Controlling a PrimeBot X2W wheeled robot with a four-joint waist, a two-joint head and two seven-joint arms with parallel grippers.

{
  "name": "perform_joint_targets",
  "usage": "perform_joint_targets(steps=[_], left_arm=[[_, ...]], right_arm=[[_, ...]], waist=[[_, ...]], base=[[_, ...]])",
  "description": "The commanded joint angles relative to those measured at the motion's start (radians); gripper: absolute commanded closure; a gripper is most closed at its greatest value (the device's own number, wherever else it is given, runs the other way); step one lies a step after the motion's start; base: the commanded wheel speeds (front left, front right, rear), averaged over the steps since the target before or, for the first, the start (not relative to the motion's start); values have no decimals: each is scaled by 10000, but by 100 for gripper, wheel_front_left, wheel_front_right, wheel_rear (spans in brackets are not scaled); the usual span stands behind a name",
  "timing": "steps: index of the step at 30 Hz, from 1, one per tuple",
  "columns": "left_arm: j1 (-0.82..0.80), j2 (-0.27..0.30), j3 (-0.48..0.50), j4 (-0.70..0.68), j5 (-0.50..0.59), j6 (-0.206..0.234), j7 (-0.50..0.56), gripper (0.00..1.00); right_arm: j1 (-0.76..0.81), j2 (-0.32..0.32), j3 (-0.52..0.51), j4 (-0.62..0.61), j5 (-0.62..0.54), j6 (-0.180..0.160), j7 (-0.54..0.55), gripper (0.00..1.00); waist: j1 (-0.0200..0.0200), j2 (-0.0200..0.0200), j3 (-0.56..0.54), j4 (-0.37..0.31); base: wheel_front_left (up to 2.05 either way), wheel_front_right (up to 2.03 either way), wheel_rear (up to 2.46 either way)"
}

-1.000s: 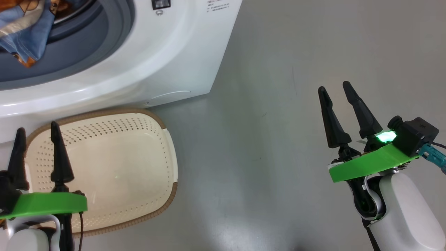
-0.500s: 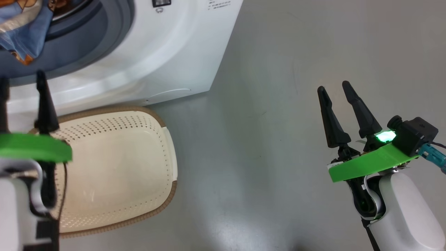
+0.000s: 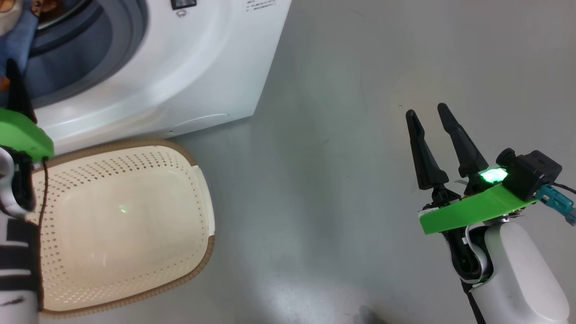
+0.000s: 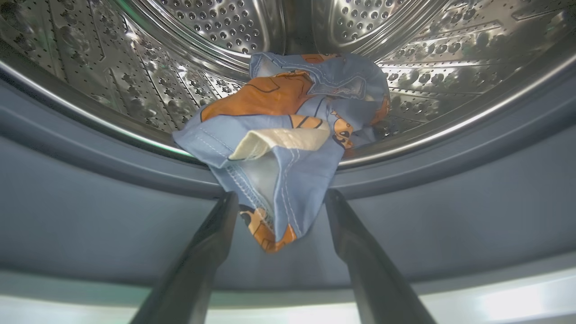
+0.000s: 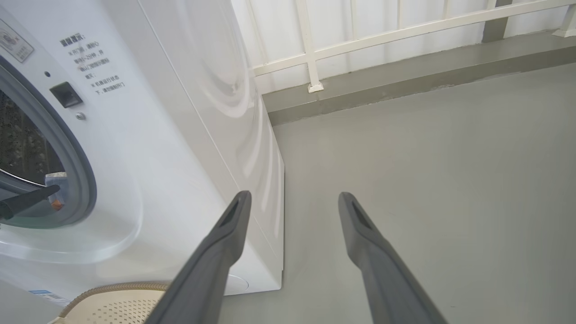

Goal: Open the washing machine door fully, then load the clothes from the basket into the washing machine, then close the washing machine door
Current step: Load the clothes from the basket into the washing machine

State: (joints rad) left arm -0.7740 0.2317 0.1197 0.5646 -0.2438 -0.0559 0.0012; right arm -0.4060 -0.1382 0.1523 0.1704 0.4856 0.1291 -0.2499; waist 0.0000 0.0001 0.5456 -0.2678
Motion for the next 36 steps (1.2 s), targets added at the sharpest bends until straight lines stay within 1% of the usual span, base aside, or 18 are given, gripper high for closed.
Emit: perform_joint_targets(steps=[1, 4, 5, 6, 7, 11, 22, 27, 30, 36], left_arm=[[-253, 474, 230, -12, 6, 73, -15, 0], [-653, 512, 114, 671, 25, 55, 30, 0], [-761, 527, 56, 859, 56, 52, 63, 32], [-886, 561, 11, 1052, 73, 40, 103, 67], [-1019, 586, -18, 1220, 75, 27, 103, 100], [-1378, 542, -201, 1587, 127, 11, 5, 100], [-2576, 492, -697, 1911, 208, -202, -455, 100], [-3558, 755, -995, 2577, 520, -154, -742, 100], [-4264, 785, -1092, 3128, 570, -155, -1036, 100], [-5443, 1078, -1296, 4046, 761, -199, -2068, 100]], right_arm=[[116, -3, 151, -233, 83, 16, -118, 0], [130, 12, 115, -237, 78, 16, -118, 0], [136, 17, 105, -236, 72, 16, -118, 0], [141, 23, 100, -237, 67, 16, -118, 0], [142, 30, 95, -240, 62, 16, -118, 0], [160, 49, 86, -239, 49, 16, -118, 0], [127, 35, 118, -272, 58, 16, -118, 0], [-40, 4, 262, -299, 67, 16, -118, 0], [-100, -5, 286, -277, 80, 16, -118, 0], [-174, 58, 365, -243, 98, 16, -118, 0]], waist=[[0, -1, 26, -53], [0, -1, 33, -72], [0, -1, 31, -72], [0, -1, 33, -74], [0, -1, 34, -73], [0, -1, 7, -42], [0, -1, 170, 42], [0, -1, 538, -159], [0, -1, 787, -301], [0, -1, 1123, -727]], base=[[0, 0, 0], [0, 0, 0], [0, 0, 0], [0, 0, 0], [0, 0, 0], [0, 0, 0], [0, 0, 0], [0, 0, 0], [0, 0, 0], [0, 0, 0]])
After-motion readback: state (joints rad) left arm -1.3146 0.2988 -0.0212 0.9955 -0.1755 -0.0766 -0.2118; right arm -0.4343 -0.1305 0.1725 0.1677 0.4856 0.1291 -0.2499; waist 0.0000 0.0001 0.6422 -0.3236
